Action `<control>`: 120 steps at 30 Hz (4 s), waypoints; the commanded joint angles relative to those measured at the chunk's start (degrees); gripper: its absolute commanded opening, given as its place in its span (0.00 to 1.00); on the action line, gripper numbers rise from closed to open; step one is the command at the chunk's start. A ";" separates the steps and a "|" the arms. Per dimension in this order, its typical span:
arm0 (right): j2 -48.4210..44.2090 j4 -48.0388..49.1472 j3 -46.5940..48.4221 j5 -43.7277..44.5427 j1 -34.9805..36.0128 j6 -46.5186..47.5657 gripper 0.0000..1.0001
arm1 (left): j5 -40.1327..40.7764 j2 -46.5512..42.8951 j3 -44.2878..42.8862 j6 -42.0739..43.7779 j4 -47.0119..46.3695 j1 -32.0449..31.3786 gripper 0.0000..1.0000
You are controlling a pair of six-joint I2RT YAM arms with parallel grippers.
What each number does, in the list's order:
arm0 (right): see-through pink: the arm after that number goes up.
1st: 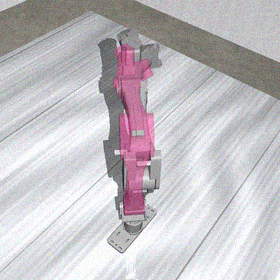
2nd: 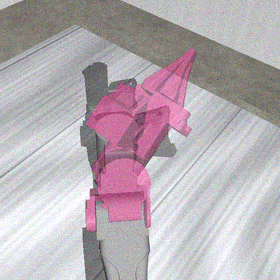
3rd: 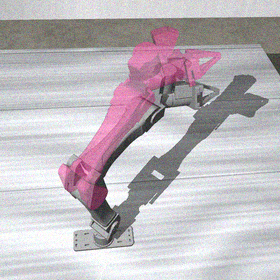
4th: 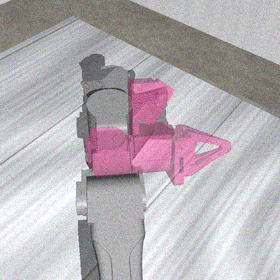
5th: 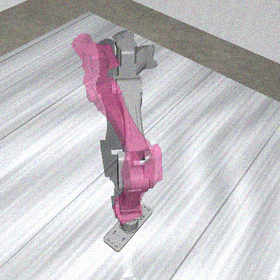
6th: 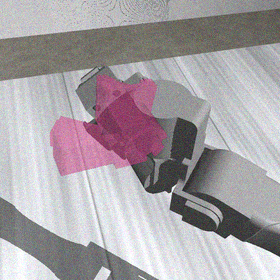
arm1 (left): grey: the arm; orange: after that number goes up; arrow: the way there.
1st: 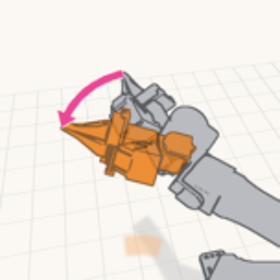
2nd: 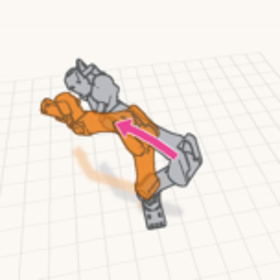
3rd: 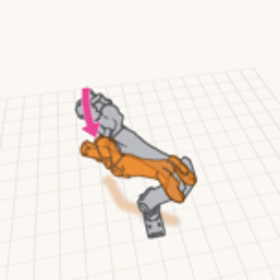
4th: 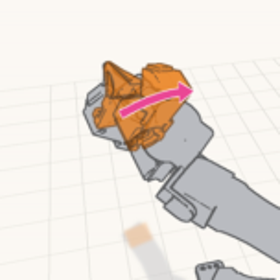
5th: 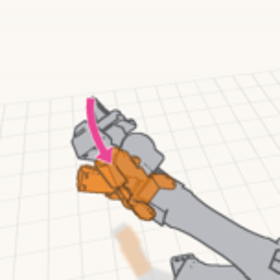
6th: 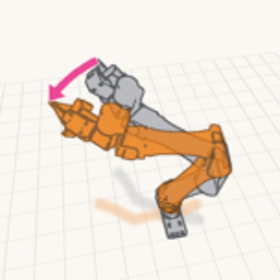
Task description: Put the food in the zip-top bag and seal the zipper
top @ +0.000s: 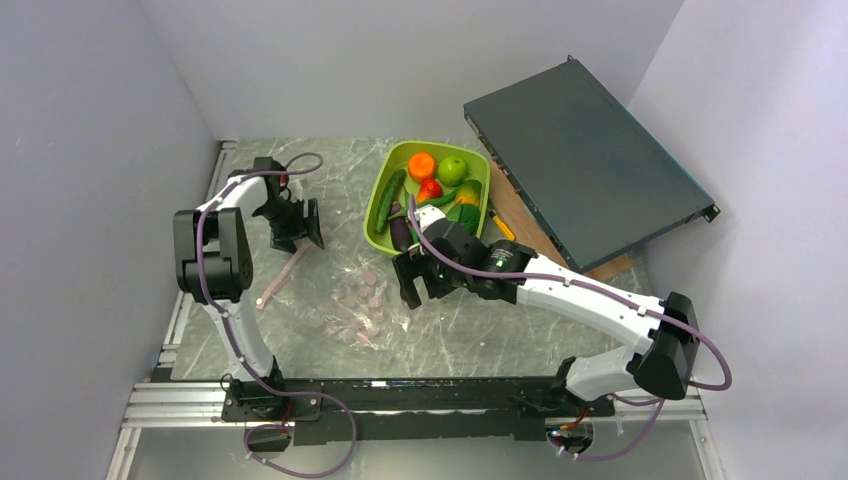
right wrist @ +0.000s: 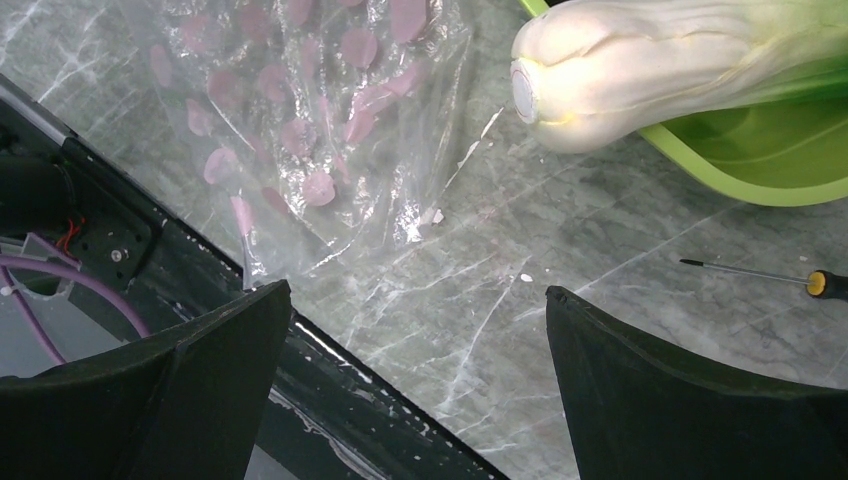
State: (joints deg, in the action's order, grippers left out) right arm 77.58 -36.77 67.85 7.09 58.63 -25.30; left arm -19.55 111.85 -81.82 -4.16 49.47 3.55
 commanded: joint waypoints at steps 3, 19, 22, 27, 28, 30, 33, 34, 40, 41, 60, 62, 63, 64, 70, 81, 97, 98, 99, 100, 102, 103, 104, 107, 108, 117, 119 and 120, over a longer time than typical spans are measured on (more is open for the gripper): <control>-0.47 1.72 1.76 -0.69 0.52 -0.93 1.00 | 3.49 1.82 -1.96 1.62 2.05 -1.36 0.73; -1.69 1.75 1.33 -0.64 0.86 -1.24 1.00 | 37.07 -14.55 1.10 -1.62 2.45 -2.02 0.00; -1.65 2.38 0.95 -0.88 0.80 -0.91 1.00 | 58.81 -20.88 0.01 -7.11 7.54 -1.38 0.00; -0.97 3.61 1.00 -1.59 0.93 -0.42 1.00 | 81.87 -31.86 -7.20 -17.74 18.98 -1.05 0.00; -0.78 4.35 0.89 -1.40 0.93 -0.14 1.00 | 85.81 -33.82 -8.14 -17.56 19.16 -1.17 0.00; -0.17 4.43 1.43 -0.97 0.88 0.16 1.00 | 89.86 -38.22 -9.31 -16.65 18.04 -2.12 0.00; 0.54 5.27 2.06 -1.86 0.87 -0.36 1.00 | 91.75 -42.22 -6.29 -12.21 11.34 -7.04 0.00; 0.64 6.22 1.84 -2.41 0.87 -0.63 1.00 | 90.31 -42.55 -4.69 -10.42 9.14 -8.77 0.00; 0.98 12.49 -0.76 -4.26 0.83 -3.83 1.00 | 36.74 -30.91 -2.00 -7.80 10.34 -12.10 0.00; 0.78 14.20 -1.78 -4.67 0.71 -4.68 1.00 | 28.62 -28.82 -0.14 -8.20 8.27 -12.29 0.00; 8.17 47.71 -9.31 3.26 0.18 -14.25 0.93 | -10.74 -34.63 21.90 -18.79 -29.58 -11.80 0.00; 10.98 48.99 -7.94 1.46 0.16 -11.29 0.84 | -11.59 -35.58 22.70 -18.96 -30.01 -11.72 0.00; 12.06 49.72 -7.51 0.72 0.27 -9.37 0.80 | -11.71 -35.79 22.75 -18.95 -29.73 -11.72 0.00; 13.20 50.11 -7.15 0.87 0.53 -7.80 0.75 | -11.82 -35.90 22.80 -18.81 -29.34 -11.70 0.00; 17.38 53.18 -5.72 0.45 0.78 -5.39 0.64 | -14.15 -35.44 23.49 -18.83 -28.55 -11.73 0.00; 24.60 56.14 -1.90 -6.06 0.78 -6.25 0.66 | -15.81 -36.93 23.63 -17.22 -28.64 -11.72 0.00; 23.09 60.92 -5.61 -9.15 0.42 -7.53 0.00 | -14.79 -45.06 24.54 -10.75 -29.32 -11.76 0.67; 22.59 60.74 -5.75 -9.28 0.33 -7.76 0.00 | -14.48 -46.23 24.38 -9.60 -29.01 -11.86 0.72; 22.05 60.69 -5.92 -9.49 0.33 -7.83 0.00 | -14.41 -47.46 24.19 -8.38 -28.86 -11.96 0.74; 21.43 60.68 -6.22 -9.67 0.31 -7.91 0.00 | -14.15 -48.56 23.90 -7.16 -28.60 -11.96 0.76; 20.14 60.57 -6.61 -9.75 0.27 -8.01 0.00 | -12.06 -50.49 22.74 -6.04 -26.93 -12.00 0.77; 19.51 60.44 -6.97 -9.78 0.19 -8.09 0.00 | -10.32 -51.33 22.21 -5.78 -26.30 -12.07 0.77; 18.86 60.73 -7.50 -9.90 -0.04 -8.30 0.00 | -8.87 -51.78 21.76 -5.84 -26.08 -12.02 0.76; 17.18 64.10 -10.01 -11.61 -0.55 -8.47 0.00 | -6.83 -50.46 19.21 -4.07 -23.41 -11.98 0.62; 16.89 65.21 -10.85 -11.73 -0.57 -8.31 0.00 | -7.08 -49.26 18.29 -2.95 -22.35 -12.04 0.57; 16.50 67.67 -11.96 -13.86 -0.86 -7.50 0.00 | -11.16 -47.73 24.86 -1.76 -26.23 -12.73 0.41; 16.51 67.33 -11.82 -13.77 -0.73 -7.40 0.00 | -9.31 -48.19 25.84 -1.65 -26.05 -14.53 0.43; 16.62 67.34 -11.59 -13.89 -0.87 -7.40 0.00 | -8.01 -48.10 25.42 -0.96 -25.01 -15.81 0.45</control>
State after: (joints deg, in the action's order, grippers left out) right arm 95.85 26.39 56.12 -5.63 58.08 -33.17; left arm -28.97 65.30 -56.36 -7.09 25.08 -9.26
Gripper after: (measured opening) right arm 0.010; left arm 0.429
